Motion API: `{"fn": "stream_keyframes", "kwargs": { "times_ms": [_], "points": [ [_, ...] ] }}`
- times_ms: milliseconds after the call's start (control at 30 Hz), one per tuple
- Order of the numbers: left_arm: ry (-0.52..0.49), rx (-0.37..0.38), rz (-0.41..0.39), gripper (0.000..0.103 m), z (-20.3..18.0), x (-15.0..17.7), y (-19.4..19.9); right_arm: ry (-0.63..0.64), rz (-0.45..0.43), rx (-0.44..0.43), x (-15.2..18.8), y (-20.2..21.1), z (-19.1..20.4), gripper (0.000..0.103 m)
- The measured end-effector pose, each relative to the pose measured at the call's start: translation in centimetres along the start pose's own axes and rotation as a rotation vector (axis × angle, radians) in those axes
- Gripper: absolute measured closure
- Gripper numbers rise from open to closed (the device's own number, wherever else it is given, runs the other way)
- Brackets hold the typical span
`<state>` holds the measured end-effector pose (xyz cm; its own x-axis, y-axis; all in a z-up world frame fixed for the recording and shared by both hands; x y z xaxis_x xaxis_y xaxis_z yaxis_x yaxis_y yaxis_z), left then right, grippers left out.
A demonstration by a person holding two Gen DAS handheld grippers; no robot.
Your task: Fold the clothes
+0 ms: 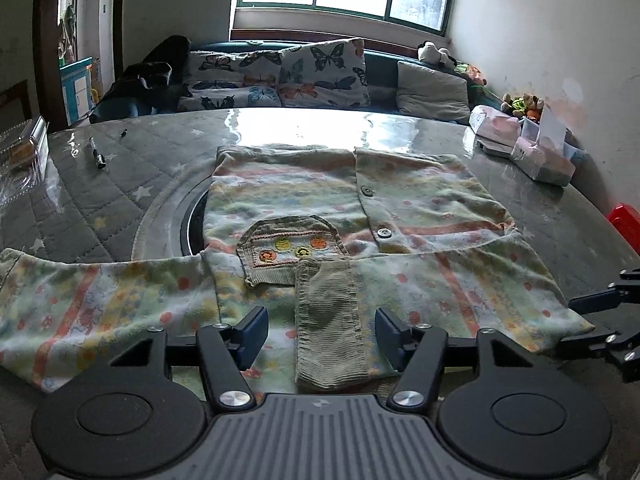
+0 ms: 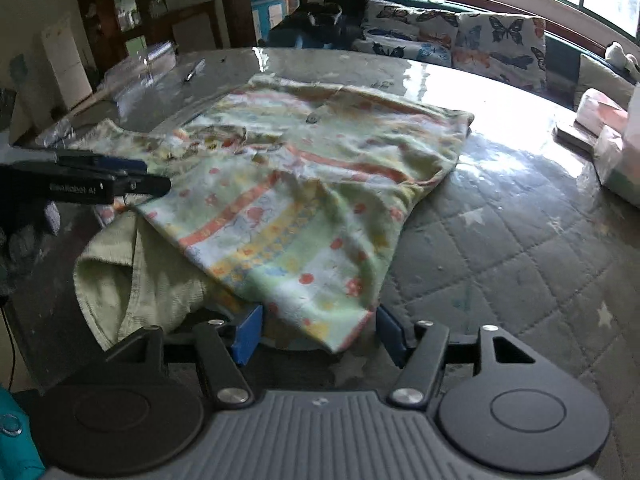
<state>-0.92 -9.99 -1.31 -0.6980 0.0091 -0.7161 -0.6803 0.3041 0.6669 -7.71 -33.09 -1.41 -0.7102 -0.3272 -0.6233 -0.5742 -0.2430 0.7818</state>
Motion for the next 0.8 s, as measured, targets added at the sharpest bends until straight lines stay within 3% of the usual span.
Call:
{"fn": "stream_keyframes", "kwargs": {
  "times_ms": [400, 567, 800],
  "points": [
    [-0.009, -0.036, -0.034, 0.040, -0.6, -1.9, -0.7, -0.008, -0.132, -0.011, -5.7, -1.1, -0.7, 0.028],
    [-0.021, -0.044, -0.048, 0.038, -0.5, -2.8, -1.1, 0.003, -0.125, -0.018, -6.5, -1.9, -0.7, 0.027],
    [-0.050, -0.079, -0.009, 0.038, -0.5, -2.4, -3.6, -0.043, -0.067, 0.002, -5.8, -4.5, -2.0, 0.027]
  ]
}}
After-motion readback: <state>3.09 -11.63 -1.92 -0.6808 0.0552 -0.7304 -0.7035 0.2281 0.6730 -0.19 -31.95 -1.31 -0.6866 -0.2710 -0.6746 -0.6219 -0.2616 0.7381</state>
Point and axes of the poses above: each gripper's, at about its wrist camera, not at the fingertips, and y roughly against the way its jaws point, z to its left, x to its underside, the point moved 6 cm from there along -y, roughly the way its jaws point, and after that the axes turned 8 degrees about y, right-handed, at the moved point
